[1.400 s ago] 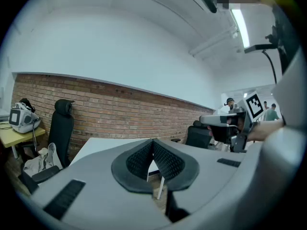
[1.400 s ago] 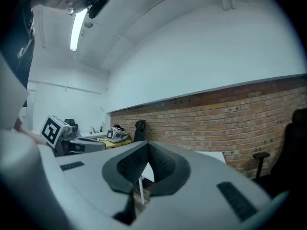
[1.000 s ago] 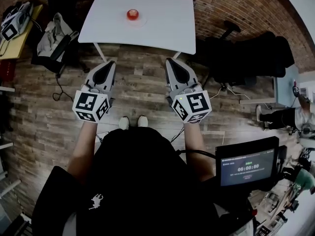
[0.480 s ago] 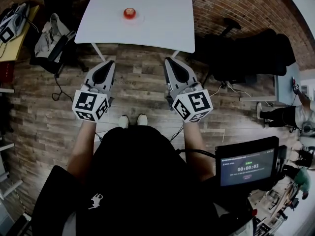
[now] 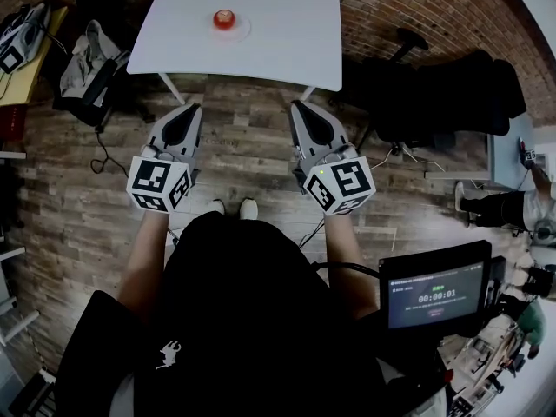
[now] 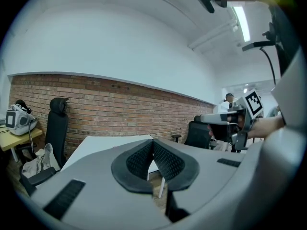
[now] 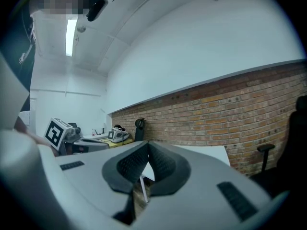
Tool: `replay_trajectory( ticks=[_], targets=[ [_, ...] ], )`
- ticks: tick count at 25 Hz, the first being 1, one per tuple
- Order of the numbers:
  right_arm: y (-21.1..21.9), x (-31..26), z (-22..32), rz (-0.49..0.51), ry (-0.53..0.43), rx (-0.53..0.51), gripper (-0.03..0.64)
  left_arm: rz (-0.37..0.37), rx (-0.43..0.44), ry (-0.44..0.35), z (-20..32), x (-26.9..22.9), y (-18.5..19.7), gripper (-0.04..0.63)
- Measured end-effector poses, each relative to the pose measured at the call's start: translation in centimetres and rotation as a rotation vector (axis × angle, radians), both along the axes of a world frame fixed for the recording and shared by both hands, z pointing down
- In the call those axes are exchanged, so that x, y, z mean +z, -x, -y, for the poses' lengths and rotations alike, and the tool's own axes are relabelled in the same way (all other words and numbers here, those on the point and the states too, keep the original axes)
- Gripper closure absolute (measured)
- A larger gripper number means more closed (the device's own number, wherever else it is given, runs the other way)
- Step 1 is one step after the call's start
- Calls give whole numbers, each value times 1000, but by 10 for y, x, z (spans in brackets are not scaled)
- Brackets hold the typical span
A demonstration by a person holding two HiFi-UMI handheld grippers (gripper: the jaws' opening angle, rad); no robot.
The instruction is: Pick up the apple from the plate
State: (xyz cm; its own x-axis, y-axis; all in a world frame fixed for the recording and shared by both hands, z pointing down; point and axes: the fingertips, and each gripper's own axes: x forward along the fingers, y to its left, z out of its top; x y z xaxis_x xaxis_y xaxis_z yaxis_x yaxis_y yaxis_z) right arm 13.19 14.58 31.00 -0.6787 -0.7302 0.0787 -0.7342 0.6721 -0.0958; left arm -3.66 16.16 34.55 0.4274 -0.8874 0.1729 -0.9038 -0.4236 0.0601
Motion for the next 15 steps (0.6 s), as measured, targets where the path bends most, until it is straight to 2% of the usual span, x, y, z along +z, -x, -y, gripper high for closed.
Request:
replay_trajectory(
  ticks=[15],
  targets=[
    [-23, 15, -8, 32, 29, -23, 614, 24, -56, 7, -14, 11, -11, 589]
  ],
)
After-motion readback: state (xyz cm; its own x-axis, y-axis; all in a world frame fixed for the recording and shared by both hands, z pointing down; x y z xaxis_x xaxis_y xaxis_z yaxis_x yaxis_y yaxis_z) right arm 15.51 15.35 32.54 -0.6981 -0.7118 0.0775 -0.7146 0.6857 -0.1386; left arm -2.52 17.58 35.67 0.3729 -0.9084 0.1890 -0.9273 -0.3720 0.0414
